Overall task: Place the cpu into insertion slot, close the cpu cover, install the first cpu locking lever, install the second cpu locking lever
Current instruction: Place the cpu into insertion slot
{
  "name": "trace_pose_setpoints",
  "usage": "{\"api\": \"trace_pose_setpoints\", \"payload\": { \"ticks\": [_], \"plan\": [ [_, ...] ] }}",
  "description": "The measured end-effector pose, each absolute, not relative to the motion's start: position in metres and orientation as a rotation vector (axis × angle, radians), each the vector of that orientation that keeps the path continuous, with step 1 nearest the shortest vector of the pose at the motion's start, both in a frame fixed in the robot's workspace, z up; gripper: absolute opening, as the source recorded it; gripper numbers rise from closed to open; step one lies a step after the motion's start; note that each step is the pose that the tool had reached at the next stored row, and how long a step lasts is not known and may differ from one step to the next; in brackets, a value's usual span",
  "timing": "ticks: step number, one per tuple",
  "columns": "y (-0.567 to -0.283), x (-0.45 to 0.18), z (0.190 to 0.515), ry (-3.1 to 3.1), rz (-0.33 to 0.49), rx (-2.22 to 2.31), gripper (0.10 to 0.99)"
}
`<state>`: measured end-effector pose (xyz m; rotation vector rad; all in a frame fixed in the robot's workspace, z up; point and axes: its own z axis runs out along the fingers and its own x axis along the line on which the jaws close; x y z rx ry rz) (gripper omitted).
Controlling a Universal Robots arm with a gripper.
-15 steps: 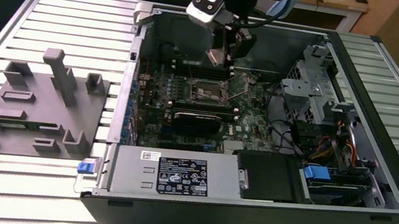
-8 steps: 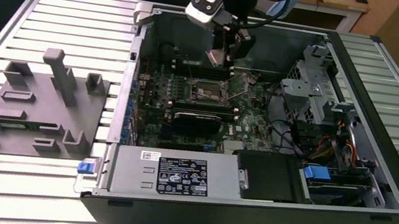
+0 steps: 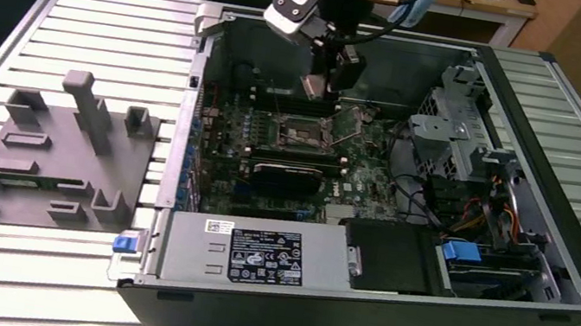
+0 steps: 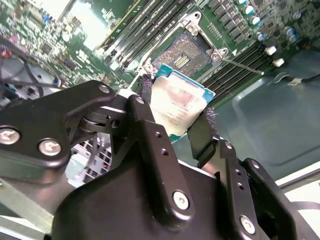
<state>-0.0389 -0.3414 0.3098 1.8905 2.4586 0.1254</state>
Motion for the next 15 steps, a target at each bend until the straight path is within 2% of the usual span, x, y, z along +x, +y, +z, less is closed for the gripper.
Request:
{"api": "trace_pose_setpoints", "payload": {
  "ticks": [15],
  "plan": [
    [-0.341,-0.039,0.296,2.290,0.106,2.080,0.537]
  ]
}}
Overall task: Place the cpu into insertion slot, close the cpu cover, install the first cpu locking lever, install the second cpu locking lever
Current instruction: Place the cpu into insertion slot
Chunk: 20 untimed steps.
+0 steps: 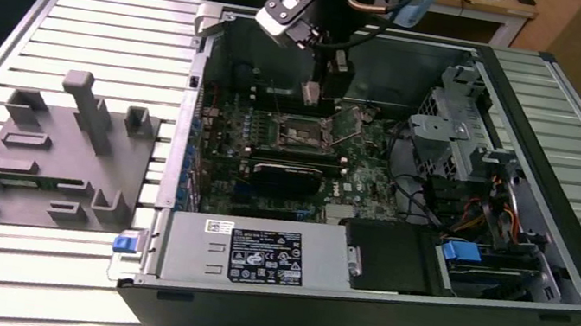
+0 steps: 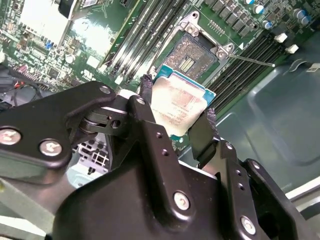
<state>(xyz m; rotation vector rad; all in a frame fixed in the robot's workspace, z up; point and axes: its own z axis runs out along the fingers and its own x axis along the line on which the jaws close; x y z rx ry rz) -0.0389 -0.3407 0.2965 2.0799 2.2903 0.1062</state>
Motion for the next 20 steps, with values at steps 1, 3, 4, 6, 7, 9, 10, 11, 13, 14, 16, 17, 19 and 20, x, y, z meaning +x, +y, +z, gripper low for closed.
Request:
{"api": "trace_pose_setpoints", "payload": {
  "ticks": [1,3,4,6,7,9,10,11,13,14,16,17,19,20],
  "plan": [
    [-0.340,-0.039,0.295,2.288,0.105,2.083,0.537],
    [-0.339,-0.039,0.291,2.272,0.104,2.101,0.537],
    [-0.339,-0.039,0.289,2.264,0.104,2.109,0.537],
    [-0.338,-0.039,0.286,2.253,0.104,2.120,0.537],
    [-0.338,-0.039,0.284,2.251,0.104,2.122,0.537],
    [-0.338,-0.039,0.281,2.250,0.103,2.124,0.537],
    [-0.337,-0.039,0.281,2.249,0.104,2.124,0.537],
    [-0.337,-0.039,0.280,2.249,0.103,2.124,0.537],
    [-0.337,-0.039,0.278,2.247,0.103,2.127,0.537],
    [-0.337,-0.039,0.276,2.242,0.103,2.132,0.537],
    [-0.336,-0.039,0.274,2.223,0.103,2.150,0.537],
    [-0.336,-0.039,0.273,2.216,0.103,2.157,0.537],
    [-0.335,-0.039,0.270,2.210,0.102,2.163,0.537],
    [-0.335,-0.039,0.268,2.210,0.102,2.163,0.537]
  ]
}}
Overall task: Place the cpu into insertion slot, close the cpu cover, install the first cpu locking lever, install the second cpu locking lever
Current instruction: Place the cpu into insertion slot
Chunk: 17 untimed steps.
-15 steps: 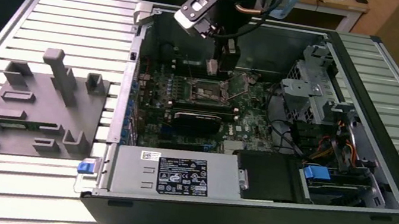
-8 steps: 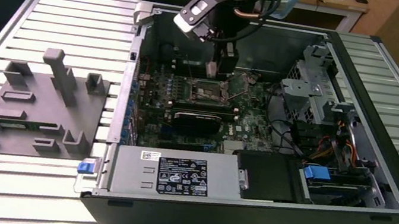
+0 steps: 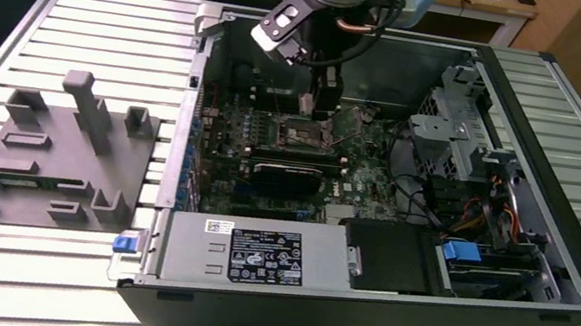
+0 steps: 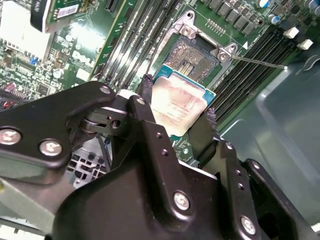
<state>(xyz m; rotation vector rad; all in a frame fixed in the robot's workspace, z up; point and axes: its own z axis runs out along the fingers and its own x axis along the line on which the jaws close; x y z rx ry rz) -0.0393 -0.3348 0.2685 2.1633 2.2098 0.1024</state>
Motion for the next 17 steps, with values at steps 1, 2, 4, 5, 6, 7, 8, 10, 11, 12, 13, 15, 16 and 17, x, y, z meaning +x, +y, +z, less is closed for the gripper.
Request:
{"api": "trace_pose_setpoints", "payload": {
  "ticks": [1,2,4,5,6,7,8,10,11,12,13,15,16,17],
  "plan": [
    [-0.335,-0.039,0.267,2.210,0.103,2.164,0.537],
    [-0.334,-0.039,0.265,2.211,0.104,2.163,0.537],
    [-0.334,-0.040,0.261,2.218,0.104,2.156,0.537],
    [-0.334,-0.040,0.260,2.222,0.104,2.153,0.537],
    [-0.334,-0.040,0.258,2.224,0.105,2.151,0.537],
    [-0.334,-0.041,0.256,2.224,0.105,2.151,0.537],
    [-0.334,-0.041,0.256,2.224,0.105,2.151,0.537],
    [-0.334,-0.042,0.255,2.224,0.106,2.151,0.537],
    [-0.334,-0.042,0.254,2.224,0.106,2.151,0.537],
    [-0.334,-0.043,0.253,2.223,0.106,2.152,0.537],
    [-0.333,-0.043,0.252,2.221,0.106,2.154,0.537],
    [-0.333,-0.043,0.249,2.215,0.106,2.160,0.537],
    [-0.332,-0.043,0.247,2.213,0.106,2.162,0.537],
    [-0.332,-0.043,0.245,2.213,0.106,2.162,0.537]
  ]
}}
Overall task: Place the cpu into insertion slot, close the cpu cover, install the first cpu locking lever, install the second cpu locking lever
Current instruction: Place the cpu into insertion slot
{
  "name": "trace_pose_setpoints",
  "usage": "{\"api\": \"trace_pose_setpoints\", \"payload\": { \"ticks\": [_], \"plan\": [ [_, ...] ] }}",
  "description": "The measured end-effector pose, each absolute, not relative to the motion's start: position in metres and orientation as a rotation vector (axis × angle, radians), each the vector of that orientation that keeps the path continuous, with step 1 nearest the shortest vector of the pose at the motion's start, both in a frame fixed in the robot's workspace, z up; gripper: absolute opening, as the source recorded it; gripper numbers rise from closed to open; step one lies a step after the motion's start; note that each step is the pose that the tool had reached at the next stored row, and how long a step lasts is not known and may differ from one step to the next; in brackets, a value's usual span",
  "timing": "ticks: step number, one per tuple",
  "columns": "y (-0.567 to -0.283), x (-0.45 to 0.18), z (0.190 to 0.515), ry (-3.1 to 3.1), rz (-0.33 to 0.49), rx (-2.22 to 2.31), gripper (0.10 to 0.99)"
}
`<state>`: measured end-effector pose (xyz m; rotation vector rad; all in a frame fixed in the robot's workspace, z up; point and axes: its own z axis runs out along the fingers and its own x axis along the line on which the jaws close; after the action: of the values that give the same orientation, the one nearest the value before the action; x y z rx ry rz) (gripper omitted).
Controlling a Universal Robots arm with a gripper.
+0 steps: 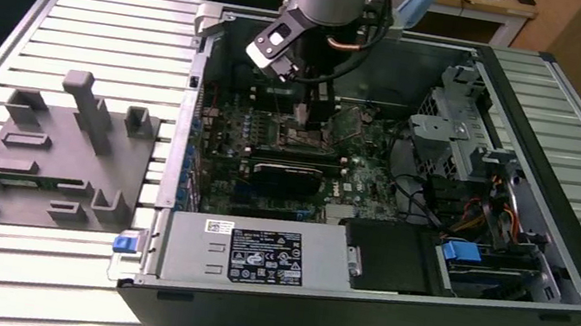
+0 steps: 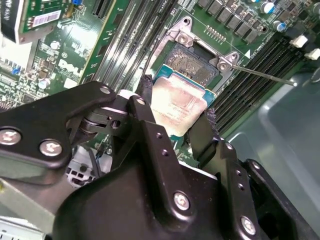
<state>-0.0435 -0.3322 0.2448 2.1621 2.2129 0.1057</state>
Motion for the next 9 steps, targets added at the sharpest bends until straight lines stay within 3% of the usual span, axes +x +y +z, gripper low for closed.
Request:
{"api": "trace_pose_setpoints", "payload": {
  "ticks": [9],
  "plan": [
    [-0.331,-0.045,0.229,2.213,0.106,2.162,0.537]
  ]
}}
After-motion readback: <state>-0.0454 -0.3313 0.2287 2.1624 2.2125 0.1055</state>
